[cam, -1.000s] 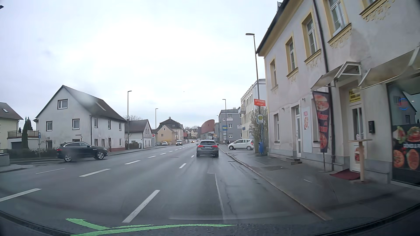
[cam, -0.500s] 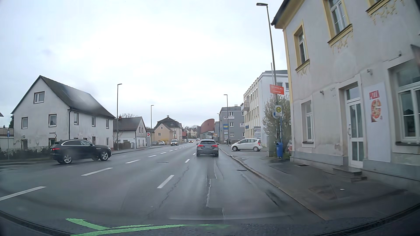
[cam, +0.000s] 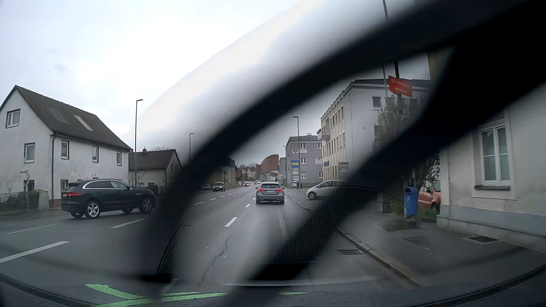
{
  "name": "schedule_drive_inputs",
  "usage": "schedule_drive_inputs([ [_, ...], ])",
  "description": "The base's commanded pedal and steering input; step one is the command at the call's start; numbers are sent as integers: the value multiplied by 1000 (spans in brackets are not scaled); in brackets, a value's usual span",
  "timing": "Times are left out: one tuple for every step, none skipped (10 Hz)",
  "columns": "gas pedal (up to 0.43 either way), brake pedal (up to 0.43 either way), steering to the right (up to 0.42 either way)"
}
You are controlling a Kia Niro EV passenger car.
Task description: Follow the waypoints while adhering to traffic rules and regulations
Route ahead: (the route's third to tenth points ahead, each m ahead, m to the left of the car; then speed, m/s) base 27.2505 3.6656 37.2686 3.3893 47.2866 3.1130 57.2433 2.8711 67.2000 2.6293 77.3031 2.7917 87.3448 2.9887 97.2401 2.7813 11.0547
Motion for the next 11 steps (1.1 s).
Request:
schedule_drive_inputs([
  [0, 0, -2],
  [0, 0, -1],
  [0, 0, -1],
  [28, 0, -1],
  [67, 0, -1],
  [67, 0, -1],
  [79, 0, -1],
  [87, 0, -1],
  [87, 0, -1],
  [87, 0, -1],
  [87, 0, -1],
])
